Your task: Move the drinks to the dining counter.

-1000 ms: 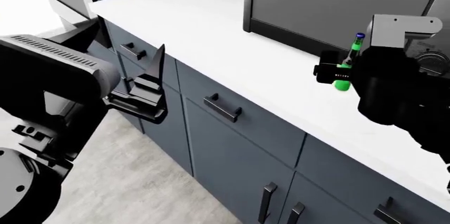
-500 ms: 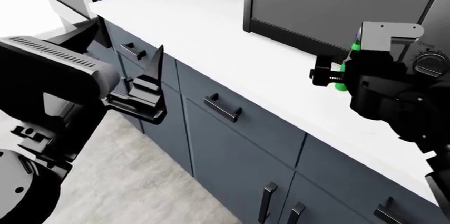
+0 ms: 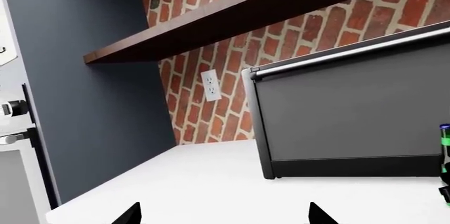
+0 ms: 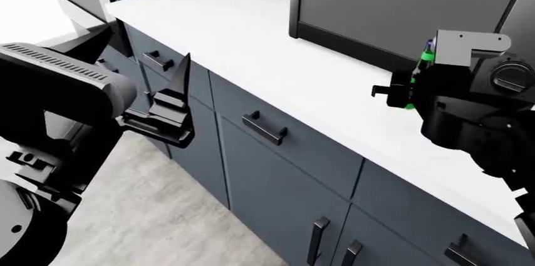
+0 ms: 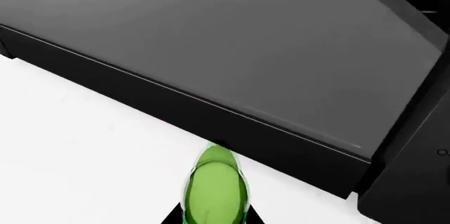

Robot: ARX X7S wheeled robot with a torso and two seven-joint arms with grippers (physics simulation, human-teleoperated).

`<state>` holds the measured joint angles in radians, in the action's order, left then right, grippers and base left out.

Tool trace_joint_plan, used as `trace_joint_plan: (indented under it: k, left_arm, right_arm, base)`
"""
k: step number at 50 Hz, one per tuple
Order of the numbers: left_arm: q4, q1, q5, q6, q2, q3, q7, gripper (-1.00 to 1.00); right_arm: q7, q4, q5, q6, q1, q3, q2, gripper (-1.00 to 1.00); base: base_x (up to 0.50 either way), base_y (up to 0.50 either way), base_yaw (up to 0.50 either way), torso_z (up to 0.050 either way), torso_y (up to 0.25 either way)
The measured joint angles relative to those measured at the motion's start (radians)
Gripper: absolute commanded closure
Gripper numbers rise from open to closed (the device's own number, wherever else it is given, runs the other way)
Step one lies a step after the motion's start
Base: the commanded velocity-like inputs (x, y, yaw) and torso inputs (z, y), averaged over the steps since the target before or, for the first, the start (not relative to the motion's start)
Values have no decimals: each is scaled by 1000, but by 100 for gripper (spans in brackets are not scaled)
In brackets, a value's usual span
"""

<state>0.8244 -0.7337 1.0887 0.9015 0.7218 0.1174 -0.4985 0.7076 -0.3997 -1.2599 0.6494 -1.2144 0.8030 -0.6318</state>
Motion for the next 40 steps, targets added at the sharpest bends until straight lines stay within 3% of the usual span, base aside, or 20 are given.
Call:
trace_joint_plan:
  k: [16,33,40]
  left_arm:
    - [3,-4,4,-2,0,7,-6,-100]
    - [17,1,27,-11,15,-11,-15,-100]
    - [17,6,24,-16,19,-13,-14,-100]
  right_arm:
    - [100,457,-105,-9,28,-73,-146,100]
    - [131,700,-160,36,-10,-78,-179,100]
    - [135,732,-146,69,-30,-56,-178,100]
  base:
    - [-12,-11,0,0,1]
    - [-420,-276,0,0,1]
    - [-360,-341,309,0,0]
